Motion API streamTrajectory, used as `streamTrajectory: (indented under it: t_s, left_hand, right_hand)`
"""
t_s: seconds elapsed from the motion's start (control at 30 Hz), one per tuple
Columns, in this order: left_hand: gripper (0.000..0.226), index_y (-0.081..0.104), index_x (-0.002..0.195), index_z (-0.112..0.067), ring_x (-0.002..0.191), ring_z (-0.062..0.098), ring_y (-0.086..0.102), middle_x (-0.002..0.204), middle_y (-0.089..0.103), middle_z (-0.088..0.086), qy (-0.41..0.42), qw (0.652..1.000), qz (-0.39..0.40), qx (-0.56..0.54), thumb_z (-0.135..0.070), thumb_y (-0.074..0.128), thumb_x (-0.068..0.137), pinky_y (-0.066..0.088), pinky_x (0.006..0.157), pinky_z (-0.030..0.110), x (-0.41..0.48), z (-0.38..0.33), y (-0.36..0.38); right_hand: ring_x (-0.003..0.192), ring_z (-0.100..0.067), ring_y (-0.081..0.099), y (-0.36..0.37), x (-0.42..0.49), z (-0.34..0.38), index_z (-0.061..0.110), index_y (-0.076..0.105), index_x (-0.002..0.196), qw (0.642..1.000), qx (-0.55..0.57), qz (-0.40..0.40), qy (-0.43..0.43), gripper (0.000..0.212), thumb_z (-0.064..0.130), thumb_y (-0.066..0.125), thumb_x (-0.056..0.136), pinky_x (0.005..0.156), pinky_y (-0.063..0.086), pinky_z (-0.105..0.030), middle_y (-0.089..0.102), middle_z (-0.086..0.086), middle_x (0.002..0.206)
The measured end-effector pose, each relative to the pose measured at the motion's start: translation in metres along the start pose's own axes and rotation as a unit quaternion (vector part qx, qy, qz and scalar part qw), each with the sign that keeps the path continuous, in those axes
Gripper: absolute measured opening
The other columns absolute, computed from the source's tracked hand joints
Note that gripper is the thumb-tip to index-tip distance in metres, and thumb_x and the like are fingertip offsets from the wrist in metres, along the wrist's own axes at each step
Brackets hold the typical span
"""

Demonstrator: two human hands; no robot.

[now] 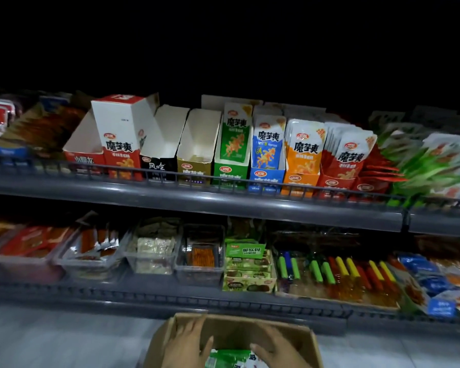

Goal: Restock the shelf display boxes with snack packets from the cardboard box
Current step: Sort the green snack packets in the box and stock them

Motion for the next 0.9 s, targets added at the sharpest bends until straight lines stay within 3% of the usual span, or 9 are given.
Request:
streamTrajectory:
  t_s: [0.07,0.1,0.17,0.23,0.27,0.33,0.43,0.77,0.9]
  left_hand:
    - [0.066,0.013,0.151,-0.036,0.145,0.015,0.018,0.157,0.021,-0.012,-0.008,1.000,0.004,-0.004,-0.058,0.036,0.093,0.013,0.118,0.030,0.006,0.009,0.014]
    - [0.067,0.011,0.152,-0.035,0.146,0.015,0.017,0.158,0.019,-0.012,-0.015,1.000,0.010,-0.008,-0.057,0.037,0.093,0.016,0.117,0.029,0.008,0.013,0.022]
    - [0.068,0.011,0.152,-0.032,0.144,0.014,0.023,0.158,0.020,-0.011,-0.021,0.999,0.027,-0.018,-0.055,0.038,0.095,0.020,0.117,0.029,0.009,0.018,0.035]
    - [0.066,0.013,0.153,-0.029,0.139,0.013,0.033,0.156,0.025,-0.010,-0.017,0.999,0.043,-0.025,-0.052,0.038,0.096,0.026,0.115,0.030,0.007,0.018,0.047]
    - [0.064,0.014,0.152,-0.028,0.137,0.014,0.036,0.155,0.027,-0.008,-0.012,0.999,0.046,-0.026,-0.050,0.037,0.097,0.028,0.114,0.031,0.005,0.017,0.053]
    - [0.062,0.015,0.152,-0.025,0.128,0.017,0.047,0.155,0.028,-0.004,-0.009,0.998,0.051,-0.029,-0.047,0.037,0.098,0.037,0.108,0.033,0.002,0.018,0.067]
    - [0.061,0.019,0.151,-0.023,0.119,0.018,0.054,0.154,0.031,0.000,-0.015,0.997,0.056,-0.043,-0.044,0.041,0.098,0.047,0.098,0.033,-0.001,0.022,0.090]
    - [0.063,0.019,0.152,-0.019,0.141,0.023,0.029,0.155,0.028,0.005,-0.021,0.988,0.154,-0.025,-0.046,0.038,0.099,0.032,0.113,0.039,-0.005,0.036,0.169]
    - [0.056,0.023,0.150,-0.024,0.117,0.023,0.056,0.139,0.052,0.009,-0.033,0.978,0.194,-0.072,-0.043,0.037,0.100,0.048,0.095,0.036,-0.002,0.038,0.192]
  right_hand:
    - [0.135,-0.004,0.025,0.010,0.008,-0.012,0.023,0.037,0.141,0.999,0.037,0.009,0.010,0.053,0.032,0.059,0.093,0.114,0.019,-0.020,0.029,0.017,0.140]
    - [0.135,-0.004,0.022,0.012,0.010,-0.019,0.020,0.036,0.141,0.998,0.054,0.006,0.017,0.050,0.025,0.055,0.096,0.114,0.017,-0.021,0.027,0.016,0.142]
    - [0.135,-0.001,0.018,0.019,0.007,-0.024,0.029,0.033,0.142,1.000,0.009,0.008,0.025,0.059,0.049,0.054,0.091,0.114,0.013,-0.022,0.025,0.021,0.140]
    - [0.141,-0.008,0.021,0.031,0.004,-0.028,0.031,0.025,0.147,0.999,-0.004,0.029,0.023,0.099,0.084,0.039,0.064,0.110,0.016,-0.017,0.025,0.018,0.145]
    - [0.142,-0.012,0.022,0.038,0.002,-0.037,0.027,0.023,0.148,0.999,0.017,0.043,0.025,0.114,0.088,0.037,0.053,0.105,0.018,-0.011,0.024,0.014,0.150]
    - [0.142,-0.016,0.024,0.045,-0.001,-0.051,0.019,0.023,0.148,0.998,0.030,0.041,0.045,0.101,0.073,0.050,0.067,0.100,0.021,-0.007,0.023,0.003,0.155]
    - [0.142,-0.020,0.025,0.054,-0.002,-0.072,0.019,0.026,0.147,0.996,0.037,0.052,0.061,0.062,0.032,0.055,0.095,0.109,0.029,-0.020,0.022,-0.005,0.156]
    - [0.141,-0.026,0.027,0.100,-0.001,-0.143,0.017,0.029,0.147,0.980,0.094,0.075,0.156,0.071,0.033,0.065,0.089,0.113,0.030,-0.032,0.024,-0.005,0.156]
    - [0.135,-0.029,0.037,0.120,0.004,-0.166,0.010,0.035,0.143,0.963,0.157,0.053,0.213,0.066,0.032,0.065,0.088,0.104,0.037,-0.033,0.035,-0.010,0.149]
Point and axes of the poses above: each hand's wrist, its own x-axis towards the middle knuckle, its own y-axis out of the palm, z = x × y, the point moved 9 cm from there along x, towards the middle knuckle
